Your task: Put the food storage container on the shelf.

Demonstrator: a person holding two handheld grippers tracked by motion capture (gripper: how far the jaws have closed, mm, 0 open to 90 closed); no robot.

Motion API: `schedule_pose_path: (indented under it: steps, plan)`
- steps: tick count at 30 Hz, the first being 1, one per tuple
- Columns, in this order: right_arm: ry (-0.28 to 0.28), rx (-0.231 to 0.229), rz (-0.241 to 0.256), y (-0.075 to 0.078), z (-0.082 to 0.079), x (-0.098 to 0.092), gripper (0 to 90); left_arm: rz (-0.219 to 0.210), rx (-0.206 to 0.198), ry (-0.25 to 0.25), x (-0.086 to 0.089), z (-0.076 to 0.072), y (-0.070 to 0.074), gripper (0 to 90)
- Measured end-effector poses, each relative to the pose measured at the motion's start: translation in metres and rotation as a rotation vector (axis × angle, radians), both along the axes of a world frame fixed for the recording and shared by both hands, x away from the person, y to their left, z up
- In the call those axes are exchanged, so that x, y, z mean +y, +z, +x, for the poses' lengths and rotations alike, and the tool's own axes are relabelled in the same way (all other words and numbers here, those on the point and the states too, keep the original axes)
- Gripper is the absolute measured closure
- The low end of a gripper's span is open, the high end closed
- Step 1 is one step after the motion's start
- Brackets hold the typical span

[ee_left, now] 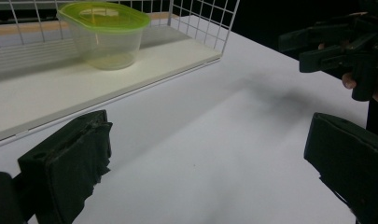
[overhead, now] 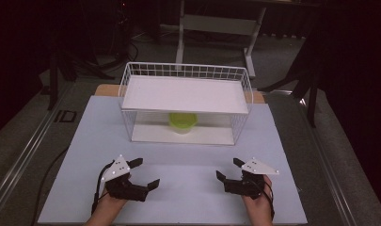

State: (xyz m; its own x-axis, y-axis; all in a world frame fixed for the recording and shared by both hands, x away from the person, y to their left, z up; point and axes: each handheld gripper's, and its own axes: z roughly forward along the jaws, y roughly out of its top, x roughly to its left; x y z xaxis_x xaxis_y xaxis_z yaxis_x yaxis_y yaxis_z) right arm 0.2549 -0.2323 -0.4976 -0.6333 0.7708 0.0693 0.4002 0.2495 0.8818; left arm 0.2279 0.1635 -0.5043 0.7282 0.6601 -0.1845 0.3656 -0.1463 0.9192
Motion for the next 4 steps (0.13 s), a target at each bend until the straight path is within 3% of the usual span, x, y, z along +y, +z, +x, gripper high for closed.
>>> schedule_pose_path:
  steps: [4]
  plan:
    - [-0.002, -0.011, 0.002, 0.0002, 0.0012, -0.0008, 16.0, 0.003, 0.006, 0.001, 0.0001, 0.0, -0.0021, 1.5]
